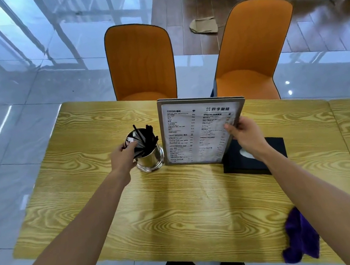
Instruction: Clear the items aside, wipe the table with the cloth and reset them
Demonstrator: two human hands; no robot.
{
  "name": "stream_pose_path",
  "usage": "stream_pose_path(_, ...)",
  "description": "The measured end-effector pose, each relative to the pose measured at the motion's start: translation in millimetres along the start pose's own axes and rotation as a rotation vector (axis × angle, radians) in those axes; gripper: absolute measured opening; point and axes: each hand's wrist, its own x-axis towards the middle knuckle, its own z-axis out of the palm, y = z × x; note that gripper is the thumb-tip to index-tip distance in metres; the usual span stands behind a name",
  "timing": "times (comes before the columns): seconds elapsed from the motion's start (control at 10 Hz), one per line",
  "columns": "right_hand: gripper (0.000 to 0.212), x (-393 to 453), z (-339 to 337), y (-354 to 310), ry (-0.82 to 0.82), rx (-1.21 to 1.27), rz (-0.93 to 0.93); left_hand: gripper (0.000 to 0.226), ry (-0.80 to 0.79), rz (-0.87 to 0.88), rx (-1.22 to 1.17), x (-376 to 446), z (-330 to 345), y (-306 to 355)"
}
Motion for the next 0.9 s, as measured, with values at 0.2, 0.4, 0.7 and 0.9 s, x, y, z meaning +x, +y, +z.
stream_pose_path(0.2, 0.024, -1, 2, 0, 0.035, -0.021, 0.001, 0.002, -0.002, 0.094, 0.087, 13, 2, 0)
stream_pose_path(0.4, 0.02, -4, 7, -1, 0.073, -0.048, 0.014, 0.013, 0.014, 0.142, 0.188, 12, -2, -10)
stream_pose_path(0.7, 0.03, -11, 15, 0, 0.124, -0.097, 0.081, 0.075, 0.045, 0.21, 0.268, 12, -12, -12)
stream_pose_path(0.9, 0.039, -35, 23, 13, 0.204, -0.357, 0.172, 0.04, 0.229, 1.005, 0.438, -23, -10, 3)
